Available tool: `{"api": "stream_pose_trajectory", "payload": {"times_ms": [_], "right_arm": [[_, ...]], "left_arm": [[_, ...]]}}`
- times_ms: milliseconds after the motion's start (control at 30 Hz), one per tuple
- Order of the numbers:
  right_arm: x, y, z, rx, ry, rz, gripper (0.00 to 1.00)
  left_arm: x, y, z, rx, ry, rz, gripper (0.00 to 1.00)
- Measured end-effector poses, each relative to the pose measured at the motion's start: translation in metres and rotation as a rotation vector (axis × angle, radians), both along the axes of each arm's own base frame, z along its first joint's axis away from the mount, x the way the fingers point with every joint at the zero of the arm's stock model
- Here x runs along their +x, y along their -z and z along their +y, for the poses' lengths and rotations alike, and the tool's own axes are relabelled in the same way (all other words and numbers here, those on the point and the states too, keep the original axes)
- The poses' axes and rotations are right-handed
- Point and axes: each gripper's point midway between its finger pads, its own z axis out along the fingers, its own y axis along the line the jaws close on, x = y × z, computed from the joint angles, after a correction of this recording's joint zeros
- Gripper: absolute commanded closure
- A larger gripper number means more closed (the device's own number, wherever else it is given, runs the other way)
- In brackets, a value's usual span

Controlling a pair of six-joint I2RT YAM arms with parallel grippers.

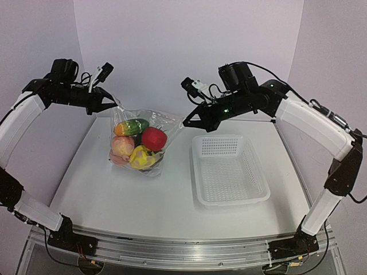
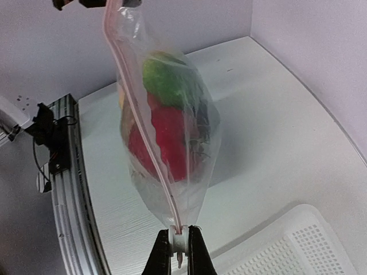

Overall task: Place the food in the zip-top bag and seal the zipper
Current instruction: Place the zipper food storage bag at the center of the board.

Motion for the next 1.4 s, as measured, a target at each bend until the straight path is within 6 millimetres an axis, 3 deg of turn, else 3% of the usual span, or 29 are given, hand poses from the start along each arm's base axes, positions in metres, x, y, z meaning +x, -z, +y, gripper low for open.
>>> {"api": "stream_pose_trajectory", "payload": {"times_ms": [133, 233, 333, 433, 500, 667, 800, 867, 967, 1067, 1133, 1167, 1233, 1300, 1400], "right_arm": [[-0.051, -0.020, -0.002, -0.007, -0.074, 0.039, 1.00], [-0.068, -0.031, -0.006, -0.002, -0.093, 0.090, 1.00], [-0.074, -0.028, -0.008, -0.013, -0.106, 0.147, 1.00], [-0.069, -0.011, -0.003, -0.043, -0.125, 0.220, 1.00], [-0.055, 0.003, 0.006, -0.053, -0.132, 0.276, 1.00], [0.037, 0.061, 0.034, -0.067, -0.049, 0.354, 0.98], [0.107, 0.124, 0.035, -0.116, 0.088, 0.370, 0.87], [0.127, 0.152, 0.028, -0.149, 0.156, 0.388, 0.83], [0.143, 0.168, 0.023, -0.163, 0.232, 0.395, 0.76], [0.154, 0.163, 0.027, -0.135, 0.277, 0.356, 0.58], [0.159, 0.161, 0.028, -0.127, 0.308, 0.333, 0.50], [0.162, 0.160, 0.028, -0.126, 0.320, 0.315, 0.47], [0.167, 0.158, 0.026, -0.122, 0.345, 0.298, 0.38], [0.169, 0.155, 0.025, -0.125, 0.359, 0.276, 0.18], [0.172, 0.146, 0.018, -0.131, 0.396, 0.247, 0.11]], "left_arm": [[-0.042, -0.021, 0.005, -0.053, 0.010, 0.051, 1.00], [-0.066, -0.028, 0.005, -0.098, 0.029, 0.105, 1.00], [-0.077, -0.014, 0.005, -0.124, 0.027, 0.199, 1.00], [-0.076, 0.019, 0.002, -0.134, 0.008, 0.348, 1.00], [-0.066, 0.049, 0.001, -0.128, -0.021, 0.457, 1.00], [-0.018, 0.132, 0.008, -0.108, -0.141, 0.696, 1.00], [0.026, 0.194, 0.019, -0.082, -0.244, 0.796, 1.00], [0.042, 0.215, 0.021, -0.070, -0.273, 0.811, 1.00], [0.057, 0.227, 0.020, -0.065, -0.287, 0.795, 0.98], [0.072, 0.228, 0.018, -0.080, -0.292, 0.759, 0.82], [0.081, 0.228, 0.017, -0.093, -0.293, 0.741, 0.61], [0.084, 0.227, 0.016, -0.101, -0.298, 0.739, 0.45], [0.091, 0.228, 0.016, -0.105, -0.299, 0.722, 0.30], [0.099, 0.228, 0.016, -0.107, -0.317, 0.714, 0.17], [0.113, 0.224, 0.021, -0.096, -0.356, 0.670, 0.01]]}}
